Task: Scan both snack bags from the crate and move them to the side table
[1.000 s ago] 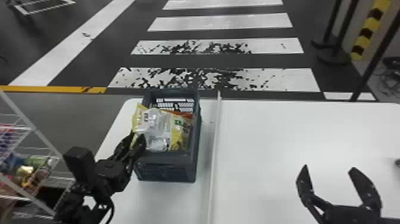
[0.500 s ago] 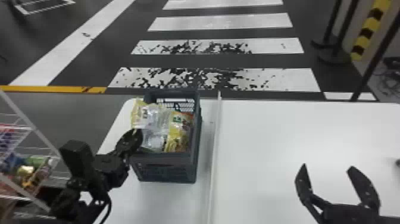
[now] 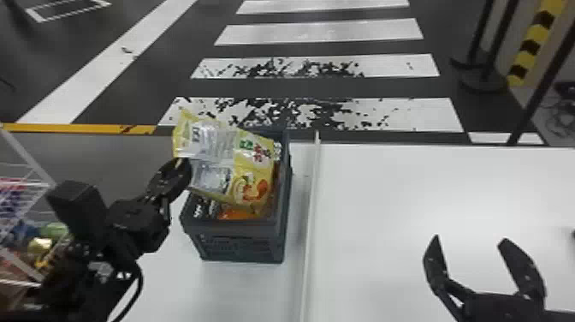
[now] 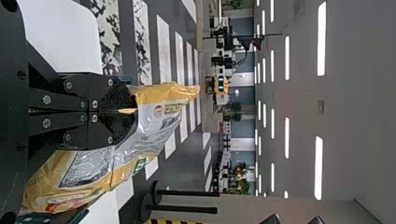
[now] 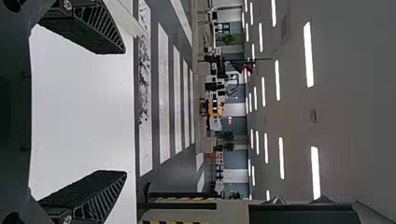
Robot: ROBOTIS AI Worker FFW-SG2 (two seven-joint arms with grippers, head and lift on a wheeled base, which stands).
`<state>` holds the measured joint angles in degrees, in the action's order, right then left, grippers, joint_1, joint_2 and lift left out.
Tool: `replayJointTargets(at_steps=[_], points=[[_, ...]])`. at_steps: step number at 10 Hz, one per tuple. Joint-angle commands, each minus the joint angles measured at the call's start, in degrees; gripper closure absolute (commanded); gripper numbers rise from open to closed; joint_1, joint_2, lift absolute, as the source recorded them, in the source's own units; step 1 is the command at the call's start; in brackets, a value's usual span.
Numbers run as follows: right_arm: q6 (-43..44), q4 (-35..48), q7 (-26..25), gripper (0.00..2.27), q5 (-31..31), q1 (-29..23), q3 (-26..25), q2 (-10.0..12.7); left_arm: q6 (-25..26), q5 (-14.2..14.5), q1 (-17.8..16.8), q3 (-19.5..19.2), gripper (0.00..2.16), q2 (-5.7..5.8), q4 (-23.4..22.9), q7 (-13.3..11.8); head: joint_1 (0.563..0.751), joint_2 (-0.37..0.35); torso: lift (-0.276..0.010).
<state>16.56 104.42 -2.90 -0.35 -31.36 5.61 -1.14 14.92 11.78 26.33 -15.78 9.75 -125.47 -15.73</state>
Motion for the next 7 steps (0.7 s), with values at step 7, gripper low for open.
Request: replayJointTargets(at_steps=[7], points=[[0.18,0.96,0.0,0.07,0.53,-0.54,0.72,0.09,3.5,14.76,3.29,-4.87,2.14,-0.61,-9.09,-0.88,0.695,0.194,-0.099]])
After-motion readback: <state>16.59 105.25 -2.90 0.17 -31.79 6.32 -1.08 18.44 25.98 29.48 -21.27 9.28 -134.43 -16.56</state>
